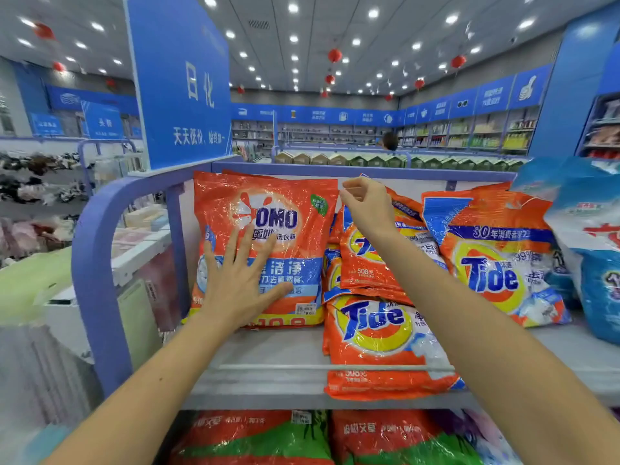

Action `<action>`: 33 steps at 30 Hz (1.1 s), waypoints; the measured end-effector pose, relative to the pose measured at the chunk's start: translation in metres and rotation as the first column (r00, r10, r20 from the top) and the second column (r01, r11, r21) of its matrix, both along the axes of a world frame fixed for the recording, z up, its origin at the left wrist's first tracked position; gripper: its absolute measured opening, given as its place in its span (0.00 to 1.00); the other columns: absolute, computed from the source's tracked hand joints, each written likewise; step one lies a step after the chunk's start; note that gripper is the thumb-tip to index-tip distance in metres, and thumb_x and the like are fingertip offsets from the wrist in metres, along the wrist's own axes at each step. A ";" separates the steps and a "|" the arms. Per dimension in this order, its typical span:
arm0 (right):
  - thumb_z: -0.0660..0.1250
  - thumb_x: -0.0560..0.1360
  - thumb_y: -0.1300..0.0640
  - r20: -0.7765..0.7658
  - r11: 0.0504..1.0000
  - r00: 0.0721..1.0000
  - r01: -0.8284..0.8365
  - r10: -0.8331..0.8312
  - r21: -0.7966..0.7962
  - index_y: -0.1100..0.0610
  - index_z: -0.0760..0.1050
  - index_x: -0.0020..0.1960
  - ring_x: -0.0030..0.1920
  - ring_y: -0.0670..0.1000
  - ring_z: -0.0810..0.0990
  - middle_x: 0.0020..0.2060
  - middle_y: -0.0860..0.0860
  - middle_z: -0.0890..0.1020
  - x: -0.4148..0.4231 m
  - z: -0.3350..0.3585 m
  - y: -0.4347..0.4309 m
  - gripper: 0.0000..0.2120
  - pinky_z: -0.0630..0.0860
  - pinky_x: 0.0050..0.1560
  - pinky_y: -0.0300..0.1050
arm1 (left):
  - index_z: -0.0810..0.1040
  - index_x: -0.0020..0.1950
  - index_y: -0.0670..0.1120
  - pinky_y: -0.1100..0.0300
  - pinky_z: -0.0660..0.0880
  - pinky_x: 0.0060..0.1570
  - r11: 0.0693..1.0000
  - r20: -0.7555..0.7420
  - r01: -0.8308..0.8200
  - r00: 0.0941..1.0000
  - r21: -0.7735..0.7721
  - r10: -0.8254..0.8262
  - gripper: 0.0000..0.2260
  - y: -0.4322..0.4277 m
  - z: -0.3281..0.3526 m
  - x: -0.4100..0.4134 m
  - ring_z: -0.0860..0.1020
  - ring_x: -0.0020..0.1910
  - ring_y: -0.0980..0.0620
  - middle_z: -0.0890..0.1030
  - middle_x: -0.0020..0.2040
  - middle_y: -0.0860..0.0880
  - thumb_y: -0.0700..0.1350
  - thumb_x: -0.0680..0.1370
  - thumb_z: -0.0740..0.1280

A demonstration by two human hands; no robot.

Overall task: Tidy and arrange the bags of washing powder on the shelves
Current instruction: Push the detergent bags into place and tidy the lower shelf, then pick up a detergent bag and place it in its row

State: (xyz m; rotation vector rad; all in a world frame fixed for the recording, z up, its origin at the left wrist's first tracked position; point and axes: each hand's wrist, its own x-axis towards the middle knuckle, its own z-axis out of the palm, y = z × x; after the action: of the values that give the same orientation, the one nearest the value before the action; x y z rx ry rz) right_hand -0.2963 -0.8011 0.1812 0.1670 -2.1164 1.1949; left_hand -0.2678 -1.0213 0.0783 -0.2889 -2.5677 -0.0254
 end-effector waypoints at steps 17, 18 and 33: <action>0.63 0.77 0.62 -0.265 0.995 0.959 0.100 -0.100 -0.015 0.55 0.77 0.47 0.45 0.46 0.83 0.40 0.44 0.82 0.169 -0.037 0.120 0.06 0.78 0.47 0.42 | 0.62 0.74 0.44 0.30 0.54 0.66 0.967 -0.282 0.140 0.956 0.213 -0.076 0.34 0.031 -0.003 0.045 0.59 0.74 0.37 0.60 0.75 0.37 0.52 0.73 0.71; 0.63 0.77 0.62 -0.285 0.993 0.951 0.117 -0.118 -0.021 0.54 0.77 0.47 0.45 0.44 0.83 0.40 0.42 0.82 0.182 -0.040 0.129 0.06 0.78 0.46 0.41 | 0.65 0.72 0.42 0.31 0.59 0.64 0.952 -0.375 0.204 0.921 0.230 -0.107 0.30 0.039 -0.008 0.059 0.64 0.71 0.36 0.65 0.72 0.37 0.49 0.73 0.71; 0.67 0.75 0.61 0.142 0.973 0.966 0.226 -0.216 -0.055 0.44 0.76 0.43 0.42 0.41 0.80 0.38 0.39 0.82 0.292 -0.232 0.269 0.11 0.76 0.42 0.34 | 0.80 0.48 0.38 0.55 0.72 0.47 0.871 -0.172 0.430 0.901 0.238 -0.398 0.15 0.198 -0.167 0.192 0.77 0.46 0.45 0.80 0.46 0.42 0.47 0.74 0.60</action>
State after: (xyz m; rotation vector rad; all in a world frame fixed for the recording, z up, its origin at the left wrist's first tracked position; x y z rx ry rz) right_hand -0.0044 -0.5319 -0.0510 -0.1840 -2.1391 1.1729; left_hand -0.0760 -0.8231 -0.0883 -0.7086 -2.3010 -0.5010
